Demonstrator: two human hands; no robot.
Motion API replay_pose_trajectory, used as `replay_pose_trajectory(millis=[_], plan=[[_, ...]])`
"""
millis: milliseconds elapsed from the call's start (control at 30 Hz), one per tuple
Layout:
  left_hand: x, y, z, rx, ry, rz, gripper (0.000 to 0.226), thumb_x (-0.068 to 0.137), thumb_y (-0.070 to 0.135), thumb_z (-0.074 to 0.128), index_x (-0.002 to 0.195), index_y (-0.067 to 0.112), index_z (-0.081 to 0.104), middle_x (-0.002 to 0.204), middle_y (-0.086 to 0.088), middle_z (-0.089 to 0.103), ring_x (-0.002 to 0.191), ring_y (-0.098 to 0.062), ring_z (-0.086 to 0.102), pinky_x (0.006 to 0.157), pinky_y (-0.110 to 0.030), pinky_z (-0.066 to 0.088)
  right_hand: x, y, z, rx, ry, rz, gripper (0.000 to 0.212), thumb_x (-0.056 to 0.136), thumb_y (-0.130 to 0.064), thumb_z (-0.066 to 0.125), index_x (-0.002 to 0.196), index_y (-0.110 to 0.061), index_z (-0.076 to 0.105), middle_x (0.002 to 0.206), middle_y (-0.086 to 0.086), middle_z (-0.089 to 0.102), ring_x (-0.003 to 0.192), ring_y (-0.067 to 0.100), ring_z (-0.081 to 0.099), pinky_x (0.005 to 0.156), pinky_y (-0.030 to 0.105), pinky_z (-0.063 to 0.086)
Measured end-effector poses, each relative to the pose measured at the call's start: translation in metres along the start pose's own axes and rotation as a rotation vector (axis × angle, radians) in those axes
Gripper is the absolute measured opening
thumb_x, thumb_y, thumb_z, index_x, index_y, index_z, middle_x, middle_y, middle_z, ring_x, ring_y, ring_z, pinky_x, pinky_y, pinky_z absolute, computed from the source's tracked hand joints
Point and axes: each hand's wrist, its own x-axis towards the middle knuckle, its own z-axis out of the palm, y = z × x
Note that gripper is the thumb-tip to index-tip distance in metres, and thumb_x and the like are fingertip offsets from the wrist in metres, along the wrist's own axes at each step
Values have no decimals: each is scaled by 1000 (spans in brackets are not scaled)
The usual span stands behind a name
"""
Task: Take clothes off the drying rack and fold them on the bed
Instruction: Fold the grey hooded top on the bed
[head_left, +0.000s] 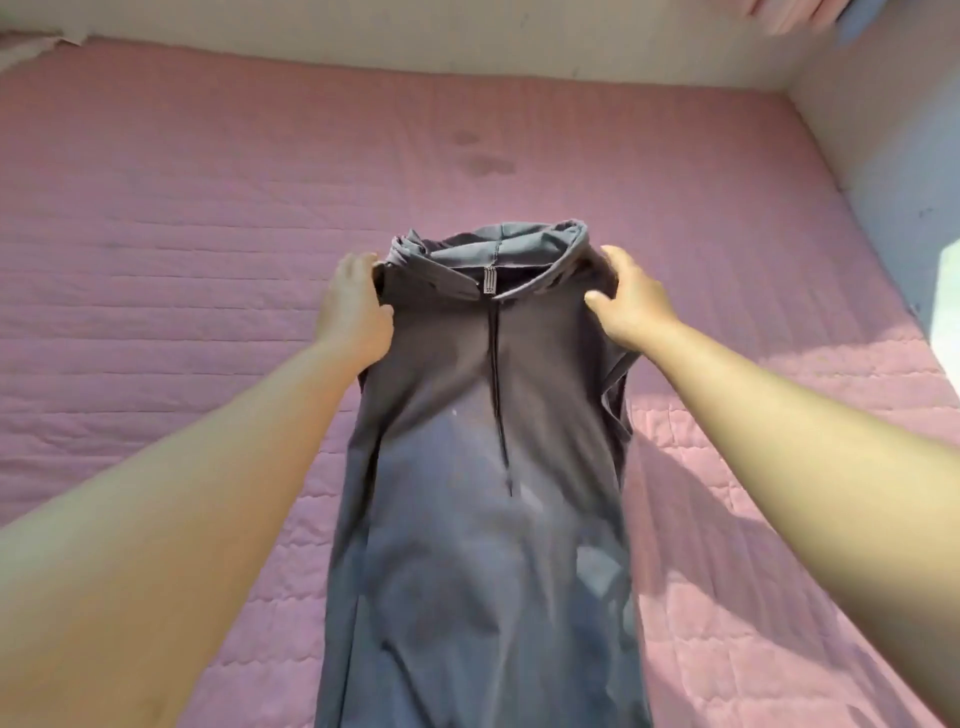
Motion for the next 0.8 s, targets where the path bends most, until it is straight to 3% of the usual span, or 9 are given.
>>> replay_pose_trajectory(millis=[100,233,400,500,633,700,800], plan=[[-26,-42,51,79,-154,52,52,86,1,61,135,0,46,139,-20,42,131,-35,40,108,-39,30,-26,36,56,-29,-177,8,60,93,-15,55,149,-15,32,151,8,40,135,27,41,106,29,31],[-104,-102,109,162,-363,92,50,83,7,67,131,6,53,138,-14,48,131,-32,44,109,-40,33,-89,95,126,-77,-416,72,52,93,-14,55,143,-12,41,140,16,49,127,30,47,101,28,32],[-207,-152,156,270,-593,72,57,86,20,69,139,18,47,154,-6,32,141,-22,33,114,-33,28,-180,157,184,-29,-549,131,48,91,-13,57,137,-9,47,141,13,46,132,27,43,106,27,29],[-265,-175,170,283,-593,106,63,84,20,71,142,19,44,158,-3,24,143,-23,29,114,-34,29,-234,183,204,-109,-561,54,64,90,-24,62,147,-14,35,159,7,20,146,24,19,118,33,19],[-333,-193,177,253,-491,80,71,83,23,73,146,19,40,157,-6,27,144,-26,29,114,-40,33,-299,199,218,-240,-575,-109,87,86,-44,65,154,-28,14,162,-1,-7,150,22,-1,119,38,14],[-362,-199,177,250,-487,73,83,78,39,76,148,20,35,159,-5,23,145,-26,24,116,-41,29,-327,204,220,-273,-592,-178,96,80,-56,65,153,-33,7,160,-5,-14,149,22,-8,120,38,7],[-404,-208,174,326,-627,98,114,63,63,77,153,31,14,162,3,2,149,-21,3,120,-40,14,-367,220,222,-353,-674,-280,113,66,-70,66,152,-40,-2,158,-8,-21,146,18,-19,119,38,-3]])
